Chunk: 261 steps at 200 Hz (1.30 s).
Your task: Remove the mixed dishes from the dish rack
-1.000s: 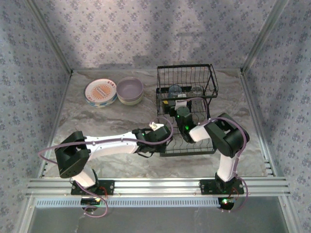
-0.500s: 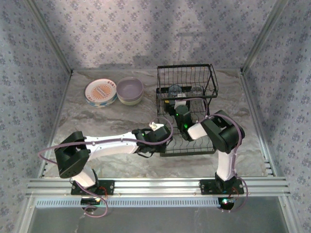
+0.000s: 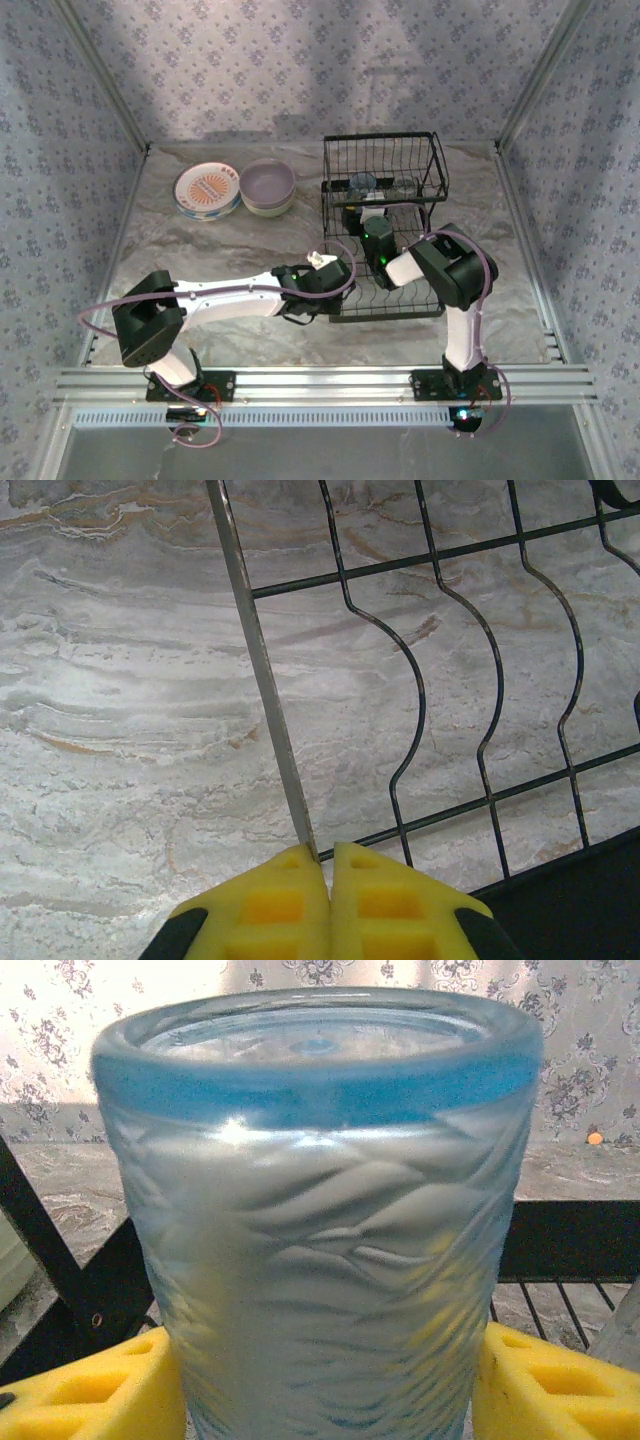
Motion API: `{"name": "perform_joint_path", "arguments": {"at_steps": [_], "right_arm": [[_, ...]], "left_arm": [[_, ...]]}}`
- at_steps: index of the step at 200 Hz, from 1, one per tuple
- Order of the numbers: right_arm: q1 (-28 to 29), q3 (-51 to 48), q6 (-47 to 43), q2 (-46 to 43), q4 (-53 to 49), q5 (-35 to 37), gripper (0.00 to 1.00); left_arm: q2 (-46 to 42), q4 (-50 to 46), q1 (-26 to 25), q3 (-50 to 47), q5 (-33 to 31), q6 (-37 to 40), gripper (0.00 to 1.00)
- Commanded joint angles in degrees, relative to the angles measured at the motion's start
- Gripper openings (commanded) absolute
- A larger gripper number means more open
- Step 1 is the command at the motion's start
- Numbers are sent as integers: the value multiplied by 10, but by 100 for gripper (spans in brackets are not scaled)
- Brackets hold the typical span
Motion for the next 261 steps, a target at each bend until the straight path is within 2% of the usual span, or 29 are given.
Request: {"name": "perform_joint_path", "arguments": {"at_steps": [1, 15, 34, 106, 162, 224, 261], "right_arm": [[-15, 7, 1, 12, 40, 7, 54], [-16, 2, 2, 8, 41, 9, 47], [-15, -6, 5, 4, 49, 14, 50], [-13, -72, 3, -12, 118, 7, 43], [-2, -122, 21, -56, 120, 1, 41], [36, -173, 26, -104, 120, 18, 39], [61, -212, 10, -162, 118, 38, 39]], "left_arm": [[3, -37, -25, -5, 68, 29, 0], [8, -38, -25, -3, 68, 29, 0], [15, -41, -24, 3, 70, 30, 0], [27, -34, -12, 13, 84, 32, 0], [36, -26, 3, 18, 95, 39, 0], [41, -12, 29, 16, 100, 50, 0], [52, -1, 42, 20, 106, 61, 0]]}}
